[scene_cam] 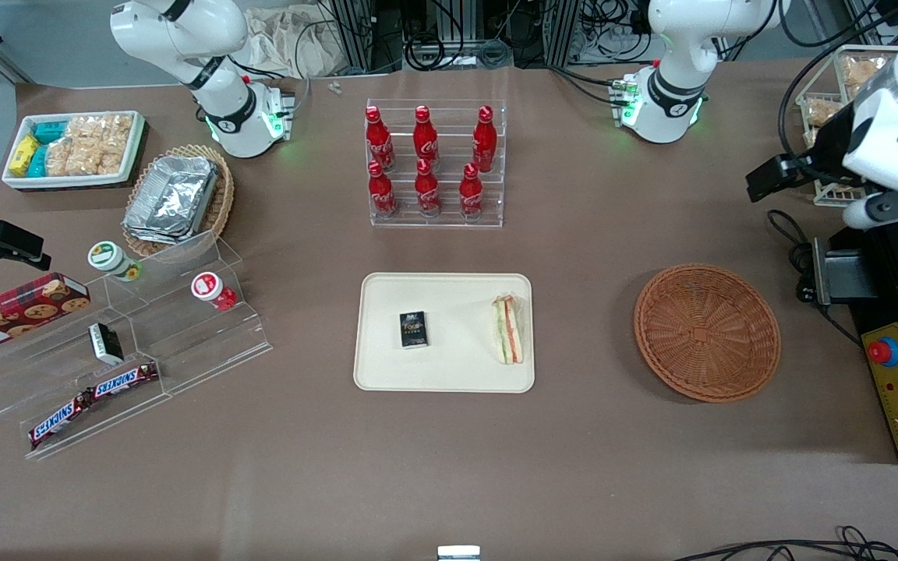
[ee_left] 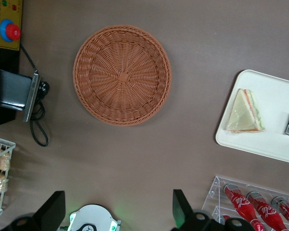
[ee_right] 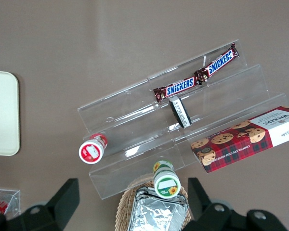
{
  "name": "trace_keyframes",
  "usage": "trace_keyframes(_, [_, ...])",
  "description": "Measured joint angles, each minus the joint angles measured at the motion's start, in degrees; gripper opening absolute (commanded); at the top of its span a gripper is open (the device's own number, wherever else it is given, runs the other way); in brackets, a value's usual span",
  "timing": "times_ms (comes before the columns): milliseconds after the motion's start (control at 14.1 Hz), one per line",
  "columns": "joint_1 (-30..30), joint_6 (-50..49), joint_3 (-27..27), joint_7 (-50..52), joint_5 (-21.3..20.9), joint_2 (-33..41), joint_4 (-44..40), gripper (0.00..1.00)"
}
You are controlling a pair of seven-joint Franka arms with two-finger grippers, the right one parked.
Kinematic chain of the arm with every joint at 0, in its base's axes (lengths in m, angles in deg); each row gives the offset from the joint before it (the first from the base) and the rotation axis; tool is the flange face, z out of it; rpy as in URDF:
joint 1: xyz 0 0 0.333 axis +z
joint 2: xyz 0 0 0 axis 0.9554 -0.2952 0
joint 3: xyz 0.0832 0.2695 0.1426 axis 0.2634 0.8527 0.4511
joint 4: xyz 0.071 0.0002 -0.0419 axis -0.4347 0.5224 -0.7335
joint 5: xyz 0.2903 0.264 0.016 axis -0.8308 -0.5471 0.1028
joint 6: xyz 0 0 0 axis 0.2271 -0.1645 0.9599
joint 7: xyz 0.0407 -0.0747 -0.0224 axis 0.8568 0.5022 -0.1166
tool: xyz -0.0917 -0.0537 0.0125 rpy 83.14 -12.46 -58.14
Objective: Place sandwich from basket to tray
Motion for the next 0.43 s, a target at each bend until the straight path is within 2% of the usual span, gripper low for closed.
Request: trace_keyframes(426, [-0.39, 0.08, 0.05, -2.9, 0.05, -0.26, 0.22, 0.99])
